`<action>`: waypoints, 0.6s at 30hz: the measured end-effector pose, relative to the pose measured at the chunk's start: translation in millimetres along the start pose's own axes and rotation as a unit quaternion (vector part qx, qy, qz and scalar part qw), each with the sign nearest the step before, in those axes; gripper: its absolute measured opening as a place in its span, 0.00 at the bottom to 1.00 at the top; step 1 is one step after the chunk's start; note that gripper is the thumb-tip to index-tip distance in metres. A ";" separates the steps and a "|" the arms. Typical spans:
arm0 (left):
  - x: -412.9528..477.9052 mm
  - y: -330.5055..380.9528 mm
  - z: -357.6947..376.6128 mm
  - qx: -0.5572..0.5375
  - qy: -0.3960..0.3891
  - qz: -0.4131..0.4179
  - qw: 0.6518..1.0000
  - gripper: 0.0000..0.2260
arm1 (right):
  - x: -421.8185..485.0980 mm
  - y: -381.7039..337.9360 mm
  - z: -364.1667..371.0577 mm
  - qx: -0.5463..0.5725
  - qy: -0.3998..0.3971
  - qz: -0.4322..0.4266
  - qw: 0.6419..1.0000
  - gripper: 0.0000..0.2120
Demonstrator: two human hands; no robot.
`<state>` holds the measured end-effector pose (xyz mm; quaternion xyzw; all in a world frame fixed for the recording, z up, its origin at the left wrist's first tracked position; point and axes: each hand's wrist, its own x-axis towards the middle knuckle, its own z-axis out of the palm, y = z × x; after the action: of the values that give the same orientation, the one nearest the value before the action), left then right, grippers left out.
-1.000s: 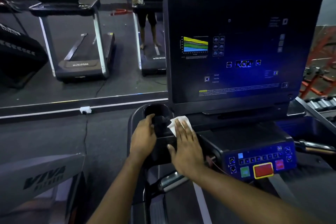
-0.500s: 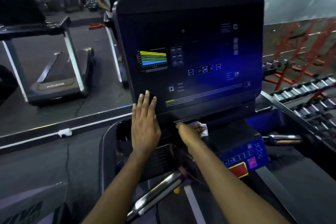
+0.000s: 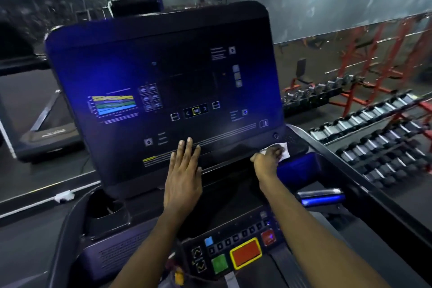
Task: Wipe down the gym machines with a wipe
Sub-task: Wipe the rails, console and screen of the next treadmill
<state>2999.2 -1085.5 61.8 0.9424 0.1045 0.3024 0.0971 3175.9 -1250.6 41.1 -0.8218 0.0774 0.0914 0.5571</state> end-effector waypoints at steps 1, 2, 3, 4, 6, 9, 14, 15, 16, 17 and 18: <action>1.4 4.1 5.6 0.004 0.005 -0.017 1.000 0.24 | 13.4 -0.1 -14.5 0.032 0.000 0.005 0.999 0.39; 4.0 9.6 8.7 0.008 0.011 -0.024 1.000 0.24 | 23.5 0.6 -27.6 0.073 -0.010 0.015 0.997 0.35; 3.8 12.2 12.5 0.008 0.016 -0.030 0.999 0.25 | 30.9 5.0 -38.4 0.105 -0.031 0.017 0.994 0.31; 2.4 13.7 15.4 0.007 0.018 -0.035 0.999 0.26 | 40.3 8.5 -46.3 0.143 -0.058 0.021 0.988 0.27; 2.6 14.7 20.6 0.009 0.027 -0.048 0.998 0.27 | 58.8 9.7 -63.1 0.192 -0.122 0.029 0.973 0.22; 2.3 17.0 21.0 0.023 0.022 -0.060 0.998 0.27 | 55.1 4.9 -69.7 0.194 -0.148 0.016 0.970 0.16; 2.2 17.5 24.5 0.050 0.027 -0.066 0.996 0.28 | 31.6 9.8 -65.0 0.167 0.077 0.000 0.983 0.13; 2.3 17.3 24.9 0.056 0.027 -0.066 0.996 0.28 | 32.2 7.1 -65.9 0.185 0.105 -0.009 0.977 0.14; 2.4 17.2 25.4 0.060 0.026 -0.066 0.996 0.28 | 31.4 1.1 -66.2 0.188 0.121 -0.026 0.974 0.15; 1.7 17.7 25.7 0.063 0.026 -0.069 0.995 0.28 | 28.4 -5.4 -65.6 0.179 0.123 -0.052 0.975 0.15; 2.1 18.5 25.6 0.065 0.029 -0.071 0.995 0.28 | 23.1 -12.3 -63.0 0.162 0.110 -0.080 0.977 0.18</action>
<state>3018.5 -1105.8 47.1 0.9279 0.1933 0.3144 0.0535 3205.2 -1305.2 69.6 -0.7290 0.0861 -0.0584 0.6766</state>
